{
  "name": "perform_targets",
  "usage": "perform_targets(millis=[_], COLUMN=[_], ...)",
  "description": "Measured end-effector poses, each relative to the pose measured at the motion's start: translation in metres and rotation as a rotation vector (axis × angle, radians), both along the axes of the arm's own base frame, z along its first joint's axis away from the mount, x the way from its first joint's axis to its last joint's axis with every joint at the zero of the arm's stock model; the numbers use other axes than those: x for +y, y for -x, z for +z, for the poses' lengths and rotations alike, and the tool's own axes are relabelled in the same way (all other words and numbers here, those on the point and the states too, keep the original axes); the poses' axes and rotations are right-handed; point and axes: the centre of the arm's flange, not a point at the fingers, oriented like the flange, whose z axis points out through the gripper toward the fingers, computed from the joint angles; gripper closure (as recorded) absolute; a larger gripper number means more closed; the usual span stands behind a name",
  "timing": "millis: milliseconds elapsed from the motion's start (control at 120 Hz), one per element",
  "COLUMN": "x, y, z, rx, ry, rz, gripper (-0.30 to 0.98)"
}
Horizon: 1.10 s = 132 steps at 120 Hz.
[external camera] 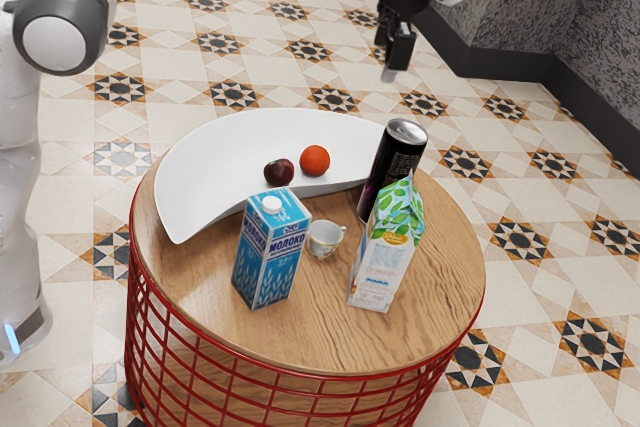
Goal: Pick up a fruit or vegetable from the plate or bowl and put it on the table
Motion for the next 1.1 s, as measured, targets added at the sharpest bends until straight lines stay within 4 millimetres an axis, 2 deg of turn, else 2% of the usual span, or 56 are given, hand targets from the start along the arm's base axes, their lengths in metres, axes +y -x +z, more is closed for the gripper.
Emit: perform_targets(millis=[75,150,225,300,333,367,400,450,608,683,783,842,892,933,975,1000,1042,1075,1100], x=[0.01,0.012,0.009,0.004,0.005,0.013,0.031,0.068,0.187,0.24,0.304,0.334,0.348,0.34,0.302,0.263,0.184,0.122,0.086], y=[-0.003,-0.006,-0.015,-0.017,-0.016,-0.017,-0.015,-0.004,0.014,0.027,0.047,0.057,0.059,0.047,0.022,0.003,-0.023,-0.035,-0.038], z=[-0.003,-0.012,-0.036,-0.047,-0.054,-0.07,-0.089,-0.121,-0.181,-0.193,-0.195,-0.196,-0.198,-0.199,-0.2,-0.201,-0.199,-0.197,-0.197], rx=[0.006,0.026,0.076,0.101,0.118,0.151,0.184,0.223,0.218,0.183,0.125,0.101,0.088,0.081,0.082,0.085,0.088,0.09,0.092], ry=[-0.003,-0.003,0.001,0.007,0.007,0.012,0.027,0.063,0.166,0.189,0.204,0.208,0.208,0.204,0.192,0.183,0.164,0.154,0.151], rz=[0.018,0.021,0.021,0.018,0.022,0.039,0.071,0.137,0.367,0.471,0.595,0.653,0.677,0.657,0.579,0.507,0.367,0.261,0.201], gripper=[0.0,0.0,0.0,0.0,0.0,0.0,0.0,0.0,0.0,0.0,0.0,0.0,0.0,0.0,0.0,0.0,0.0,0.0,0.0])
